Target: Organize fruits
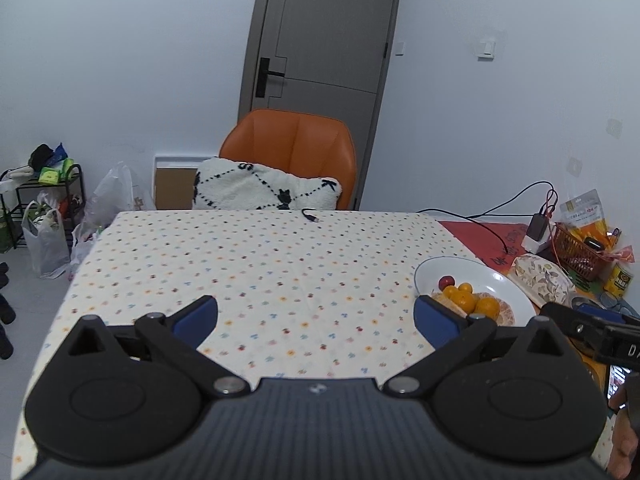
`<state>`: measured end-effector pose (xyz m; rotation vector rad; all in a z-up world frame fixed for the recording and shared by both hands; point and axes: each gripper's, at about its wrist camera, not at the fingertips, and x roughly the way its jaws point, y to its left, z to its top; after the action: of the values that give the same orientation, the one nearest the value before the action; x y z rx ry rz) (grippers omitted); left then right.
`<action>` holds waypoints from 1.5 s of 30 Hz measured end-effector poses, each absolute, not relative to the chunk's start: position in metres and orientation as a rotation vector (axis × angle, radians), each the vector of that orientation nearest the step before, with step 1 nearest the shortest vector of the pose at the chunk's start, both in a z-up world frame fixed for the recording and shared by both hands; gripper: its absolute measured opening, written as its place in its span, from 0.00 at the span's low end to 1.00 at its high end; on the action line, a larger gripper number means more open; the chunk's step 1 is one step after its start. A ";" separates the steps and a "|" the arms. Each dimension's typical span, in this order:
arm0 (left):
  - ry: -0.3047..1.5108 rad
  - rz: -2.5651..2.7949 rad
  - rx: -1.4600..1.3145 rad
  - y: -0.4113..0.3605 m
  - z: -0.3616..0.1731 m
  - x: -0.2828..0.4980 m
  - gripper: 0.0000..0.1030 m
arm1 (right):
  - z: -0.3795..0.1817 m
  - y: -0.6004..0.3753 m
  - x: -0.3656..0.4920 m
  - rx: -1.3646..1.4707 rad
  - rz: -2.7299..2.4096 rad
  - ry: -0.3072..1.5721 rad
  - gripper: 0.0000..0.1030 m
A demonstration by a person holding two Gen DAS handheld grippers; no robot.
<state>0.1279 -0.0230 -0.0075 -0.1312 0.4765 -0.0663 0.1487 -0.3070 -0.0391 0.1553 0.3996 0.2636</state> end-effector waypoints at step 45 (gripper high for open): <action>0.517 0.001 -0.066 0.001 0.011 0.037 1.00 | 0.003 -0.298 0.070 0.057 0.355 0.422 1.00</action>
<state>0.0374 0.0014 0.0112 -0.0661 0.5169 0.0013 0.0696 -0.2980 0.0034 0.0572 0.4222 0.3545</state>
